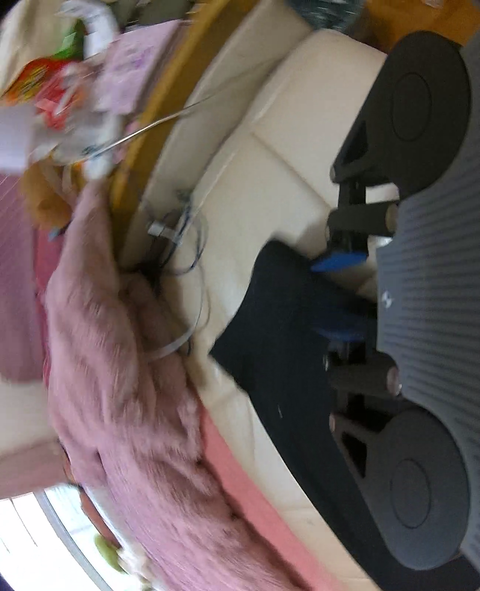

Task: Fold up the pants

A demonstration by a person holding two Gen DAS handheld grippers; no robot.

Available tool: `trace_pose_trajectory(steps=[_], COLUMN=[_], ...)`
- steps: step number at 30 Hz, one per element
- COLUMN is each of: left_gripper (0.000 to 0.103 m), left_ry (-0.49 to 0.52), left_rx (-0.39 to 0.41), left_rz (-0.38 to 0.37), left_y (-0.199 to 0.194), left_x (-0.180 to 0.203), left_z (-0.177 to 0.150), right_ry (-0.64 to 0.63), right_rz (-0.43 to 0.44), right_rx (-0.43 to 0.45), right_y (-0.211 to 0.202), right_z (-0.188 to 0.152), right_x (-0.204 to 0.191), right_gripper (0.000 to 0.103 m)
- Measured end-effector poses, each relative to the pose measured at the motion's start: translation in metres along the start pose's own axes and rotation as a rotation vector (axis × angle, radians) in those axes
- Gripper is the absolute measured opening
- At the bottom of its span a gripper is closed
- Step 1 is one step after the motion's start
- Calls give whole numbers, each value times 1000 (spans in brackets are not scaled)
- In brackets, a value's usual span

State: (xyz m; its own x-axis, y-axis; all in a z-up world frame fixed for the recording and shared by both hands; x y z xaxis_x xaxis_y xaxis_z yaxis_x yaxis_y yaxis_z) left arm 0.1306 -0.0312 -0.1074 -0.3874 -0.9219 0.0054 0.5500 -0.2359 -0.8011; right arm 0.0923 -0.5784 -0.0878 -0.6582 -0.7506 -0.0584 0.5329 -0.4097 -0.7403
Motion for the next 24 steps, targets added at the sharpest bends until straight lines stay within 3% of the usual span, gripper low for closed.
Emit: trace_pose_trajectory(steps=[4, 7, 15, 20, 24], left_gripper=[36, 51, 53, 52, 10], left_ry=[-37, -68, -170, -177, -195], left_rx=[-8, -29, -72, -69, -59], left_rz=[49, 55, 69, 46, 58], left_y=[-23, -30, -20, -10, -3], left_x=[-19, -27, -42, -37, -38], left_z=[-21, -40, -71, -78, -84], right_ry=[-132, -204, -473, -588, -610], right_rz=[90, 193, 408, 436, 409], right_rx=[27, 24, -10, -57, -93], right_y=[-37, -57, -82, -83, -77], right_z=[-13, -29, -106, -148, -168], right_x=[-45, -85, -201, -245, -256], right_gripper=[32, 32, 31, 31, 31])
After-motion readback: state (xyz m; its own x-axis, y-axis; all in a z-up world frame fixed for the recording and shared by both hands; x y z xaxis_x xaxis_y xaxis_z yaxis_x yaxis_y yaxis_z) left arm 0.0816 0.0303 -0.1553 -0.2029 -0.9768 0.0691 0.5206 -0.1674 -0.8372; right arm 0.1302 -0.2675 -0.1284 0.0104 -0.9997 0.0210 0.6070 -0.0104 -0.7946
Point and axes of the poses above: each gripper's, at about its wrist camera, not at the fingertips, and y roughly the way its jaws point, x to its right, z to its top, the point moved 2 cm from there along y, roughly the way its jaws point, and after that the axes turned 2 degrees about -z, right-handed, at the moved point
